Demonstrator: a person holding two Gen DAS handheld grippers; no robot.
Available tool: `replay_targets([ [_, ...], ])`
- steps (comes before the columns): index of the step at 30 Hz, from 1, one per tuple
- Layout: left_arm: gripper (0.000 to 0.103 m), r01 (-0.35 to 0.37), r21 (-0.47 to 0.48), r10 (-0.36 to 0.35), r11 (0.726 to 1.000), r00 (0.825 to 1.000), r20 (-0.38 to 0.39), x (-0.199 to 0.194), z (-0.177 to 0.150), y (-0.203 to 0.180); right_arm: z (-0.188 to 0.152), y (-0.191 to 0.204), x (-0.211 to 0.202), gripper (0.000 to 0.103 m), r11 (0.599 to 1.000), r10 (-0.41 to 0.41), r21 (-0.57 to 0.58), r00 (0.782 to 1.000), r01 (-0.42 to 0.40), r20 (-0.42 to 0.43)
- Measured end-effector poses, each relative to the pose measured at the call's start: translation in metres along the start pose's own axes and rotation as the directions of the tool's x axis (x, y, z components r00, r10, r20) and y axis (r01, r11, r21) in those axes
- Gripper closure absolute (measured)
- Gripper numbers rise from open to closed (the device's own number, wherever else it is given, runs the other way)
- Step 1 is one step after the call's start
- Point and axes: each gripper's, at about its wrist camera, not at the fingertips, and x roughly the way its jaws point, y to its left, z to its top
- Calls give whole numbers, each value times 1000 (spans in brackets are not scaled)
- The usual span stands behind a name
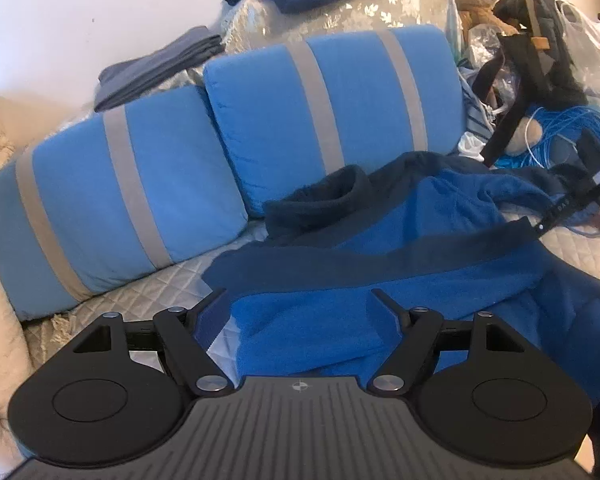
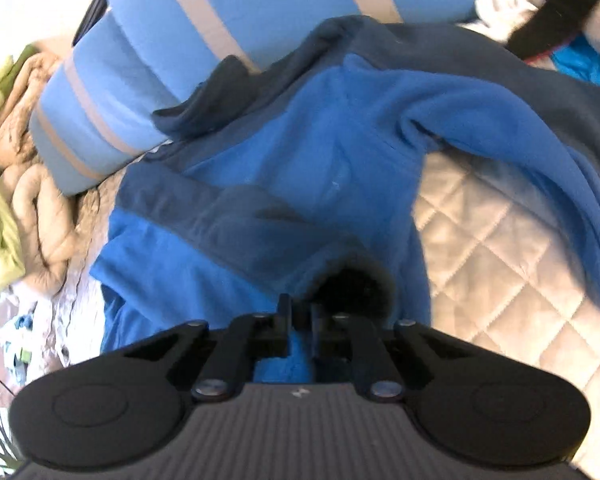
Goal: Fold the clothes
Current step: 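Grasp the navy sleeve cuff with the right gripper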
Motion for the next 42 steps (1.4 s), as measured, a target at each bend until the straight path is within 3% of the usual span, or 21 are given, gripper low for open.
replay_targets([
  [5,31,3,-21,-3,1000,1000,-13,15,-1,-3,-13,-29,16,91,993,-9,120,999,14,-36],
  [9,31,9,-51,-10,999,1000,-26,22,-5,-1,-13,-23,9,56,996,-33,78,998,37,-49],
  [11,31,14,-68,-16,998,999,-33,25,-7,1,-13,-12,-4,32,999,-46,14,999,46,-8],
  [12,31,16,-76,-19,997,999,-36,27,-8,2,-13,-8,-12,29,999,-44,-3,999,44,24],
  [16,31,44,-138,-51,989,998,-45,32,-11,8,-4,-22,-26,28,997,-20,75,994,12,108],
  [23,31,55,-146,-63,988,997,-53,33,-15,6,3,-56,4,20,981,95,162,991,-109,94],
  [28,31,64,-122,-73,990,995,-73,34,-20,0,-4,-65,17,20,945,226,215,968,-245,109],
  [32,31,65,-110,-75,992,993,-86,37,-23,-5,-7,-57,26,21,970,159,177,986,-165,49],
  [33,31,66,-113,-76,991,993,-86,37,-24,-5,-9,-56,28,21,969,173,175,984,-178,43],
  [39,31,45,-107,-54,993,995,-85,34,-25,-3,-16,-56,21,31,924,309,199,944,-327,117],
  [42,31,33,-116,-42,993,996,-77,33,-28,2,-16,-56,16,32,912,323,222,937,-346,133],
])
